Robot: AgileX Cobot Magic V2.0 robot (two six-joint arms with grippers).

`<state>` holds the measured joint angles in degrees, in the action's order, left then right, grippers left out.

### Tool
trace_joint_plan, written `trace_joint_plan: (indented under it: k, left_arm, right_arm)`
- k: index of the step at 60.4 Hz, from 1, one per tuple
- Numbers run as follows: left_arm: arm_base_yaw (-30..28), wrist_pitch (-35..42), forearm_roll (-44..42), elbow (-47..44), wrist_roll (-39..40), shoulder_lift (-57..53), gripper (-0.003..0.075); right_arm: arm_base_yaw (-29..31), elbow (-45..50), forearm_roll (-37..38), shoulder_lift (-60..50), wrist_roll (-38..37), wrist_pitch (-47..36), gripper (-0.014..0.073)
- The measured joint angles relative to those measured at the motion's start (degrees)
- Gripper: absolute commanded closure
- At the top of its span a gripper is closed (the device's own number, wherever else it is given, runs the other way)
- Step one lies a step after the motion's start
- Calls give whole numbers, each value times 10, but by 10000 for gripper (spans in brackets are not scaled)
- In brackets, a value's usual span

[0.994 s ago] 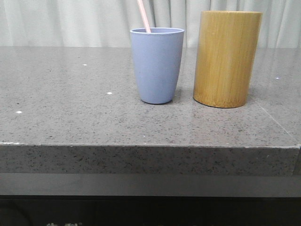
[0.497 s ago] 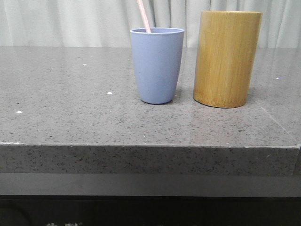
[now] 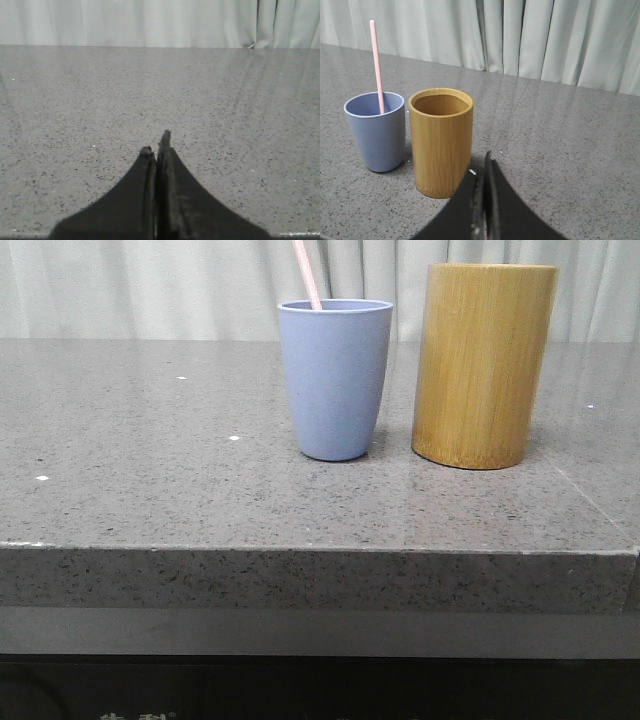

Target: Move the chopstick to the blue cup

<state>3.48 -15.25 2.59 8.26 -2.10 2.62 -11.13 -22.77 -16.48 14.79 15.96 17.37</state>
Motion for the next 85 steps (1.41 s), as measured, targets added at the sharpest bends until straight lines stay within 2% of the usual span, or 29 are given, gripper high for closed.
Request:
trace_joint_plan:
  k: [23,37,53,85]
  left_arm:
    - [0,1,17,-82,1,-29,739]
    - [1,13,18,-83,2,-29,739]
    - [29,14,18,-83,2,-29,739]
    - [29,14,18,-83,2,-29,739]
  right_arm:
    - [0,0,0,0,0,0,681]
    - [0,0,0,0,0,-1,681]
    - [0,0,0,0,0,-1,681]
    - [0,0,0,0,0,-1,681]
